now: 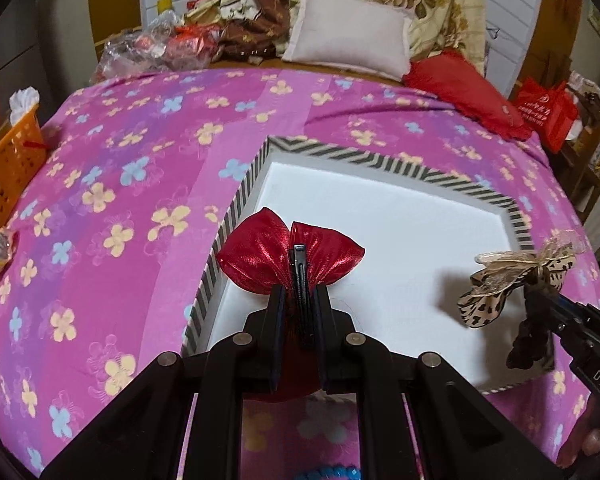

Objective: Organize jewelry
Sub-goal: 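Carry the red bow with the left tool while the right tool carries the leopard bow into the tray, then open both tools to release the bows and withdraw toward the bracelets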

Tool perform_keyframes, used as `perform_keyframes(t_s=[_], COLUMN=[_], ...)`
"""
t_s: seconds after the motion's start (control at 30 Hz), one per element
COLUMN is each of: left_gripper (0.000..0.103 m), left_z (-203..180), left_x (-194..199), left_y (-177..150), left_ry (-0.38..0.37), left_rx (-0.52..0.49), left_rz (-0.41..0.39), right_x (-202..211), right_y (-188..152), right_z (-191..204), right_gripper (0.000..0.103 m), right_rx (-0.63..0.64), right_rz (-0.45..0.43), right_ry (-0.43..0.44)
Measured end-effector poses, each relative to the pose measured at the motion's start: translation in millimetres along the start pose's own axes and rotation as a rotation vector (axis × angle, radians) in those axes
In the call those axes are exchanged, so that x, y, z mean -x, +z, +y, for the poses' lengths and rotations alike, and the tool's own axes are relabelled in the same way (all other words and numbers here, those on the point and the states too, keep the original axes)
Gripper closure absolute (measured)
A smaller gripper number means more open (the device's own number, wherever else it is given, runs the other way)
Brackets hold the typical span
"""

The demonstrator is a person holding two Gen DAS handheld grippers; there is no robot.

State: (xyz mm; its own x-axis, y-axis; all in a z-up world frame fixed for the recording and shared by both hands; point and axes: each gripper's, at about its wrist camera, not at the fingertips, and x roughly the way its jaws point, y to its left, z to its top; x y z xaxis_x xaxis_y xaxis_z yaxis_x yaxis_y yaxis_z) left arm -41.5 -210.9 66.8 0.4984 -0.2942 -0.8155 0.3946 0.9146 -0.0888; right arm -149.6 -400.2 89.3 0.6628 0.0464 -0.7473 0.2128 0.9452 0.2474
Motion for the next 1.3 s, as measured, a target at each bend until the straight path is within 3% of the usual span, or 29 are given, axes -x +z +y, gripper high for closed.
perform_keyframes(t_s=[0.43,0.53,0.57,0.6,0.73,0.87,1.07,1.3], left_gripper=[0.103,0.103,0.103,0.103,0.093,0.091,0.07,0.069], left_z=[5,4,4,4,6,5,5,4], left_x=[-42,-43,-43,-43,-42,-31,3,43], left_y=[-3,-3,-3,-3,-3,-3,-3,-16], left_ry=[0.026,0.028,0.031,0.033,0.023,0.011,-0.04,-0.031], left_rx=[0.002,0.006,0.006,0.009,0.021,0.006,0.022,0.0], left_rz=[0.081,0.074,0.076,0.077,0.077,0.053,-0.028,-0.082], right_x=[-39,-41,-40,-39,-28,-11,17,48], right_y=[-13,-14,-14,-13,-15,-16,-20,-35], right_z=[-15,-10,-10,-10,-10,-6,5,27], right_gripper=[0.075,0.06,0.046,0.04,0.04,0.036,0.033,0.028], right_rx=[0.0,0.035,0.037,0.035,0.02,0.02,0.018,0.044], right_rz=[0.085,0.091,0.093,0.089,0.065,0.033,-0.012,-0.055], right_ry=[-0.083,-0.117,-0.126,-0.128,-0.116,-0.11,-0.078,-0.038])
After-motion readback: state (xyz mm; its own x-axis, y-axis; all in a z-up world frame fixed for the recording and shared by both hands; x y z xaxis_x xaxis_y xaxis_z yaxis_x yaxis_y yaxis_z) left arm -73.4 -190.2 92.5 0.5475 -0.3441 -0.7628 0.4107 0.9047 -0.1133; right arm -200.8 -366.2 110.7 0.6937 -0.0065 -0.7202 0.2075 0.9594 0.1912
